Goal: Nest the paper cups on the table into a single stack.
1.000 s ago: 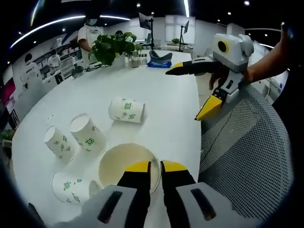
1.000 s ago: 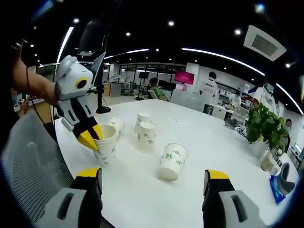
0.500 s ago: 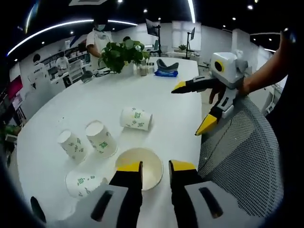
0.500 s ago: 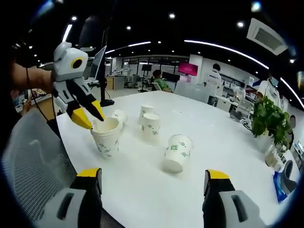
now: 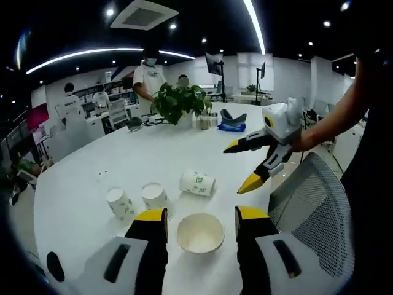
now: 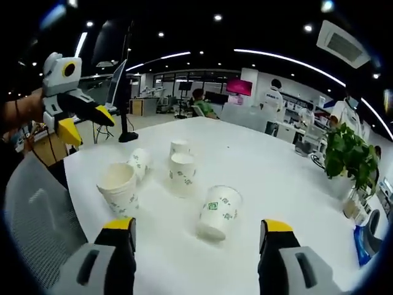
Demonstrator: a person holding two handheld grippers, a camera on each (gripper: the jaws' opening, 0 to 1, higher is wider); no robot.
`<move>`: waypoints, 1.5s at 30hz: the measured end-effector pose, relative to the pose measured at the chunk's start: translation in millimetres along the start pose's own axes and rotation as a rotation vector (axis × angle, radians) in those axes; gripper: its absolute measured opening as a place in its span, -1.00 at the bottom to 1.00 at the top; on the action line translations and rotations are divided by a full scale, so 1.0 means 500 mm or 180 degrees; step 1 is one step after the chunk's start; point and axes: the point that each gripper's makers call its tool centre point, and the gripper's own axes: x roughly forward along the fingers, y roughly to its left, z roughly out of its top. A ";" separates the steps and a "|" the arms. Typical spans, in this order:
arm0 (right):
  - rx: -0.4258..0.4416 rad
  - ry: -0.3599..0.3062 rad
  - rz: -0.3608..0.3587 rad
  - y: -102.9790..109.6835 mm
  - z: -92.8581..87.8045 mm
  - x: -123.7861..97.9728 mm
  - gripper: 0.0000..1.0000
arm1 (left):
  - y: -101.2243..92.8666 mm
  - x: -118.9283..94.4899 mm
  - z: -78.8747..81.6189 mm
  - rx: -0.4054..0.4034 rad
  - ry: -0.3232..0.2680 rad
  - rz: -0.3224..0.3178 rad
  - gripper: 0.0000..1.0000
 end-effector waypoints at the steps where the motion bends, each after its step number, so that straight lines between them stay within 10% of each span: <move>1: 0.0013 0.0008 0.0002 -0.001 0.000 0.005 0.65 | 0.002 -0.002 0.000 -0.0030 -0.0024 0.0016 -0.10; 35: 0.0434 0.0769 -0.0424 -0.070 -0.068 0.159 0.11 | 0.040 -0.064 -0.040 -0.0274 -0.0181 0.0433 0.95; 45: 0.0519 0.0883 -0.0438 -0.071 -0.073 0.167 -0.06 | 0.046 -0.065 -0.046 -0.0304 -0.0193 0.0458 0.98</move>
